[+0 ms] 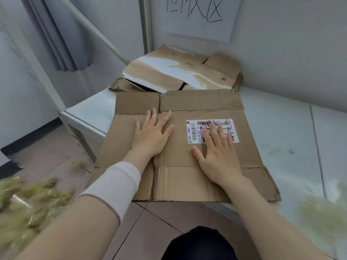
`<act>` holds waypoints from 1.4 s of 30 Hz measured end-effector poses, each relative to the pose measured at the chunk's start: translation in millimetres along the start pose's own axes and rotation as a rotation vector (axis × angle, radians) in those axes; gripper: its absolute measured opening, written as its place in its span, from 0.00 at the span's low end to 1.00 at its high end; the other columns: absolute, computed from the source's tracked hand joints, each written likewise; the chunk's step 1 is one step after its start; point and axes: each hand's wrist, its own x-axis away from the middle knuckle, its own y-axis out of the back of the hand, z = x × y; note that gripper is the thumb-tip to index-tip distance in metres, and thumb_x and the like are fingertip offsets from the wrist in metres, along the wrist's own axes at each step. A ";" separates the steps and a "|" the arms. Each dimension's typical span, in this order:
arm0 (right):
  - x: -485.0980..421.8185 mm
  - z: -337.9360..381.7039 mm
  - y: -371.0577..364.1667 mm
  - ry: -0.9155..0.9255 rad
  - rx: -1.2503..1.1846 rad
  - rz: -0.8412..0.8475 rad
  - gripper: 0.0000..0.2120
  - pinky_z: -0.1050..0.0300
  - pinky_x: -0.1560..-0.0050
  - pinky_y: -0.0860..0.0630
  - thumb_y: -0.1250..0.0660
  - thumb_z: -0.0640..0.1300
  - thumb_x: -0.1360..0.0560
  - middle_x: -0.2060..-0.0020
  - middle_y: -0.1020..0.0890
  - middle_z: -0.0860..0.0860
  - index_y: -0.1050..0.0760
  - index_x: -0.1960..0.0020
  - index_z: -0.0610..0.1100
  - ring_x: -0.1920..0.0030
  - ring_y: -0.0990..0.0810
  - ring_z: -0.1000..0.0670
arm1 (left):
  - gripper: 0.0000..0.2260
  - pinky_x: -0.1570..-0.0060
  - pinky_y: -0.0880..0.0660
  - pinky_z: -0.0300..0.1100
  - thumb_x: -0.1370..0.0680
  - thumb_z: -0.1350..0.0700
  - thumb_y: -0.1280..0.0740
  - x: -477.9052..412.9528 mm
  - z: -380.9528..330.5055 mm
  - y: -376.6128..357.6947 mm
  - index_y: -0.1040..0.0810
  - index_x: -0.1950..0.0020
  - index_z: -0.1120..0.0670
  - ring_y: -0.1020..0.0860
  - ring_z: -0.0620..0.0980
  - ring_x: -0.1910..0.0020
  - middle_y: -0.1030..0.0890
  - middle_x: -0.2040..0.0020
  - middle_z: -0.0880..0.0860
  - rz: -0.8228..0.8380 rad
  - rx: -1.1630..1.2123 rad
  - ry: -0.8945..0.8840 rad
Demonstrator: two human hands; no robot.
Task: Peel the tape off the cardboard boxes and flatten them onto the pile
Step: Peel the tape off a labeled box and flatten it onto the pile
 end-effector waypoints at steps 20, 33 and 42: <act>37.3 -4.7 -1.7 -0.041 0.017 0.028 0.43 0.58 0.28 0.69 0.73 0.66 0.36 0.26 0.66 0.52 0.67 0.26 0.46 0.27 0.69 0.56 | 0.33 0.30 0.65 0.63 0.23 0.34 0.57 15.8 -1.6 1.9 0.58 0.23 0.50 0.63 0.51 0.24 0.61 0.22 0.54 0.041 -0.078 0.185; 55.6 -0.2 -2.0 -0.083 -0.019 0.027 0.43 0.58 0.28 0.68 0.72 0.67 0.35 0.27 0.68 0.53 0.66 0.25 0.47 0.28 0.69 0.56 | 0.32 0.28 0.63 0.59 0.21 0.38 0.57 55.3 -5.9 0.0 0.61 0.23 0.53 0.64 0.50 0.24 0.62 0.22 0.53 0.016 -0.059 0.175; 7.0 -14.1 15.9 -0.086 -0.011 -0.029 0.33 0.55 0.27 0.60 0.52 0.59 0.22 0.24 0.56 0.49 0.55 0.24 0.42 0.25 0.60 0.50 | 0.33 0.27 0.64 0.58 0.21 0.37 0.55 78.2 -5.5 1.6 0.62 0.23 0.53 0.66 0.50 0.25 0.64 0.23 0.52 0.058 -0.061 0.140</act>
